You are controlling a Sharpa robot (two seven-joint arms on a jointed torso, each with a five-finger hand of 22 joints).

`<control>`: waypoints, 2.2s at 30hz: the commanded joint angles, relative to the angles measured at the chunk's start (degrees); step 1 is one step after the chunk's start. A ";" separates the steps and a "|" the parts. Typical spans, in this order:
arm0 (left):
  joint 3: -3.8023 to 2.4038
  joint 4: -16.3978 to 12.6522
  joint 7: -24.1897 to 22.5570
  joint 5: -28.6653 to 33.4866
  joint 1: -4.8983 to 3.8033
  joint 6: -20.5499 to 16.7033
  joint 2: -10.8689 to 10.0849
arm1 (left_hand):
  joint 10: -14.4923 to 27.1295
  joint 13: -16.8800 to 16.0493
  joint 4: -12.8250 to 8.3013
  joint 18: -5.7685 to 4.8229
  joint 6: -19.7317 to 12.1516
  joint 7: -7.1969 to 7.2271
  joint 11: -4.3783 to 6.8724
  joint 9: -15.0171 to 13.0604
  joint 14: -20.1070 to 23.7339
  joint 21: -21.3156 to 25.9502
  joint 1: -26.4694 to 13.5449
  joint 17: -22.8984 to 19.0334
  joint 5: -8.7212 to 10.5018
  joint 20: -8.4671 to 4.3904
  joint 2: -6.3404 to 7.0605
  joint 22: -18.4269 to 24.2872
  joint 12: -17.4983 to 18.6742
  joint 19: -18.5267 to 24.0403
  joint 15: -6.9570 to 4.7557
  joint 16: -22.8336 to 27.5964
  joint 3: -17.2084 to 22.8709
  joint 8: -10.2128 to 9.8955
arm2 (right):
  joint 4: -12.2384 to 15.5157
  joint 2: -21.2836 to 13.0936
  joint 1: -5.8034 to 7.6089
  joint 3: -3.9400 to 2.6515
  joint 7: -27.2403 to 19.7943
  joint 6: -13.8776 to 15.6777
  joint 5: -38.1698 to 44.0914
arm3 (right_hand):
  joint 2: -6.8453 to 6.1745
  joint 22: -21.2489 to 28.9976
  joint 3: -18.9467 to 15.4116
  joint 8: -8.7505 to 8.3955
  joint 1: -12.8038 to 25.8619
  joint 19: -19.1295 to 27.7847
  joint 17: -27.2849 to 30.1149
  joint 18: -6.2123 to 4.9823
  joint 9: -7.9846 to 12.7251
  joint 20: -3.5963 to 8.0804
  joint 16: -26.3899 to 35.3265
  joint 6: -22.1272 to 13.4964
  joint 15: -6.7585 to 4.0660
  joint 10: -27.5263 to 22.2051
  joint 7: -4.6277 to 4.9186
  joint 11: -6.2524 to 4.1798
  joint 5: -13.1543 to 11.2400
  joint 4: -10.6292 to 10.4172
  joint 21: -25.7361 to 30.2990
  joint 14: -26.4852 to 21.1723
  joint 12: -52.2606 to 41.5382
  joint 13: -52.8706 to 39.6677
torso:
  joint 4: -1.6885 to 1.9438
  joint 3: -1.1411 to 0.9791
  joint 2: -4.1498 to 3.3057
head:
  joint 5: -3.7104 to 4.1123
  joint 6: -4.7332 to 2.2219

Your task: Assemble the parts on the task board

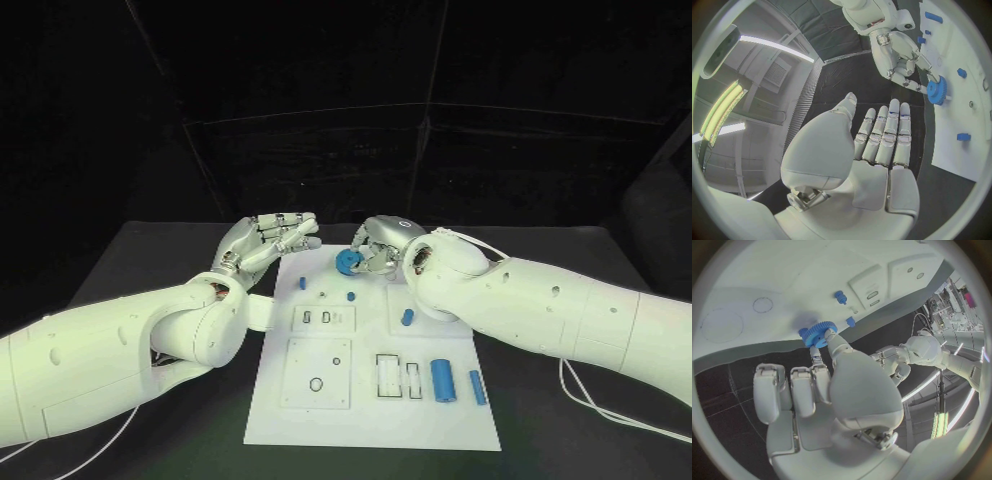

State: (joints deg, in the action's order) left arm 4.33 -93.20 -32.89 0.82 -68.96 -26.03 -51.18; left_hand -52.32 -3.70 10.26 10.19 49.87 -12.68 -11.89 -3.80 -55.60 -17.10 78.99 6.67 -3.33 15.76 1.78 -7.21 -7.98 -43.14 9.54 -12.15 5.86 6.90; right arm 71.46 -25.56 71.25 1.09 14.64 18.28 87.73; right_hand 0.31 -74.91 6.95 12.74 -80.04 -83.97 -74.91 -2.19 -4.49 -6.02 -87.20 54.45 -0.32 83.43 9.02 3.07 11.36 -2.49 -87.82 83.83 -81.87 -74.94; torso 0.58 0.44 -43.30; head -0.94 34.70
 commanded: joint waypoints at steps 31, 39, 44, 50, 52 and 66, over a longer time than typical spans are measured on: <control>-0.05 0.17 -0.42 -0.38 -0.10 0.55 0.19 | 0.02 0.04 -0.40 0.23 -0.25 -2.25 -0.12 0.05 0.39 0.35 0.47 -0.10 0.19 0.18 -0.12 0.07 0.27 -0.26 0.02 0.14 -0.10 -0.33 | -3.80 3.61 -0.56 0.00 2.71 -2.86 2.57 | -1.20 -9.37 0.59 -4.05 1.67 -1.78 -6.95 0.91 0.88 -0.45 -0.12 -2.86 0.56 -1.26 0.55 1.39 -1.36 -0.31 -0.21 4.51 1.76 -3.11 | -0.17 -0.07 0.05 | -0.42 0.35; -0.05 0.18 -0.29 -0.38 -0.10 0.58 0.20 | 0.01 0.04 -0.41 0.24 -0.25 -2.25 -0.12 0.05 0.38 0.35 0.45 -0.10 0.19 0.18 -0.14 0.08 0.27 -0.28 0.02 0.16 -0.11 -0.33 | -3.98 3.65 -0.56 0.00 2.58 -3.40 2.33 | -1.96 -9.46 -2.21 -5.14 6.72 -1.79 -7.15 0.91 0.60 -1.23 -0.18 -4.11 1.19 -1.48 0.95 1.97 -5.01 -4.18 -0.22 4.53 2.04 -3.01 | -0.16 -0.09 0.06 | -0.42 0.32; -0.05 0.18 -0.25 -0.38 -0.10 0.60 0.20 | 0.01 0.04 -0.41 0.24 -0.25 -2.25 -0.12 0.05 0.38 0.35 0.45 -0.10 0.19 0.18 -0.14 0.08 0.27 -0.28 0.02 0.16 -0.11 -0.33 | -3.85 3.44 -0.56 0.00 2.47 -3.32 2.01 | -1.91 -9.55 -3.89 -5.32 7.98 -1.83 -7.57 0.92 0.52 -1.36 -0.32 -4.13 1.28 -1.49 1.01 2.05 -4.43 -6.29 -0.24 4.60 2.05 -3.16 | -0.15 -0.10 0.05 | -0.41 0.31; -0.05 0.24 -0.23 -0.38 -0.10 0.64 0.14 | 0.01 0.04 -0.41 0.24 -0.25 -2.25 -0.12 0.05 0.38 0.35 0.45 -0.10 0.19 0.18 -0.14 0.08 0.27 -0.28 0.02 0.16 -0.11 -0.33 | -1.85 1.19 -0.56 -0.01 1.44 -0.19 1.56 | -1.66 -9.66 -4.08 -5.26 7.92 -1.91 -7.70 0.95 0.47 -1.37 -0.36 -3.94 1.28 -1.30 0.97 2.03 -4.14 -6.63 -0.28 4.63 1.82 -3.45 | -0.22 -0.16 0.10 | -0.42 0.10; -0.05 0.28 -0.24 -0.38 -0.10 0.66 0.07 | 0.01 0.04 -0.41 0.24 -0.25 -2.25 -0.12 0.05 0.38 0.35 0.45 -0.10 0.19 0.18 -0.14 0.08 0.27 -0.28 0.02 0.16 -0.11 -0.33 | -0.35 -0.53 -0.56 -0.01 0.30 1.70 0.77 | -1.52 -9.62 -4.11 -5.21 7.65 -1.88 -7.64 0.94 0.45 -1.37 -0.34 -3.81 1.27 -1.24 0.94 2.00 -3.87 -6.66 -0.27 4.62 1.76 -3.54 | -0.31 -0.17 0.11 | -0.39 0.03; -0.04 0.72 -0.18 -0.38 -0.12 0.91 -0.09 | 0.02 0.04 -0.44 0.24 -0.25 -2.25 -0.12 0.05 0.39 0.35 0.42 -0.11 0.20 0.18 -0.16 0.09 0.28 -0.29 0.02 0.18 -0.11 -0.34 | 6.75 -17.79 -0.36 0.04 -19.21 0.81 -15.34 | -2.54 -7.18 -4.95 -5.63 0.80 0.11 -9.10 0.37 0.50 -1.08 -0.76 -3.61 0.91 -2.34 0.44 1.55 -1.55 -2.89 0.70 4.86 2.79 -2.90 | -1.64 -0.42 0.59 | 0.16 -1.01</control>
State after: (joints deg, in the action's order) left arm 4.33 -92.50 -32.77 0.81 -68.97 -25.94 -51.33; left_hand -52.32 -3.70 10.10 10.19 49.87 -12.68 -11.89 -3.80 -55.60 -17.10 78.99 6.64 -3.33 15.76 1.78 -7.19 -7.98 -43.14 9.53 -12.15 5.70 6.90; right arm 77.86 -43.06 70.73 1.13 2.53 20.25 78.59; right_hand -2.10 -74.91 2.01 7.47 -78.74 -83.96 -74.92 -2.21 -4.01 -6.88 -87.69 50.90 0.62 81.65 9.77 4.61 9.52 -5.63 -87.40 83.94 -79.36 -74.94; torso -0.64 0.16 -42.84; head -0.82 33.80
